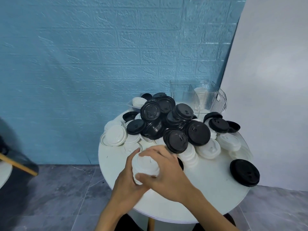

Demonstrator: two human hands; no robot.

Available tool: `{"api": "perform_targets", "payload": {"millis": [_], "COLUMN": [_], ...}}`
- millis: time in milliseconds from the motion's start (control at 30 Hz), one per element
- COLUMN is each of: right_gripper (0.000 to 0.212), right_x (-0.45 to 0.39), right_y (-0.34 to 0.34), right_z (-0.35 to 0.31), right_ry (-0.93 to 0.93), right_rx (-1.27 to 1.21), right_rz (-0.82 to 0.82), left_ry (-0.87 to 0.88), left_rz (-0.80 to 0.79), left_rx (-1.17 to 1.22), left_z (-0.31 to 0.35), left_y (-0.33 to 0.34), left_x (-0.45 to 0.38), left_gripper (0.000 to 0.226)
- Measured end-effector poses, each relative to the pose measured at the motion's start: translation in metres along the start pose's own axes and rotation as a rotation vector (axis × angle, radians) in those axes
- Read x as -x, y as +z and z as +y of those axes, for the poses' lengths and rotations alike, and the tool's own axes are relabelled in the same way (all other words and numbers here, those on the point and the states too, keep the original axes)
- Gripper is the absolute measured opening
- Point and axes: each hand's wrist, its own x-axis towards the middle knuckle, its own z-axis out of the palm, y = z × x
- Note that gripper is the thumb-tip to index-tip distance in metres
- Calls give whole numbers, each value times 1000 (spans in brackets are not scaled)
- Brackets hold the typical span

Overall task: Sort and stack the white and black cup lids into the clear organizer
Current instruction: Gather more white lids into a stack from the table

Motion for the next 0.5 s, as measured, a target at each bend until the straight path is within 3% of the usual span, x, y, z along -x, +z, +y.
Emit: {"api": "perform_targets", "payload": {"millis": [133, 300, 500], "right_gripper": [45, 42, 50], "right_x": [1, 9, 20], "right_y": [9, 15, 21], "right_z": [7, 13, 21], "right_ry": [17, 19, 31], "right_rx": [-41, -123, -174], "right_rz": [-55, -65, -53], "left_ry": [-13, 9, 48], "left_rz": [-9, 6, 39], "left_rx": [12, 17, 23], "left_z": [3, 2, -1], "left_y": [1, 5, 6], "left_x": [0, -1, 1], "left_gripper": [101, 88, 84]}}
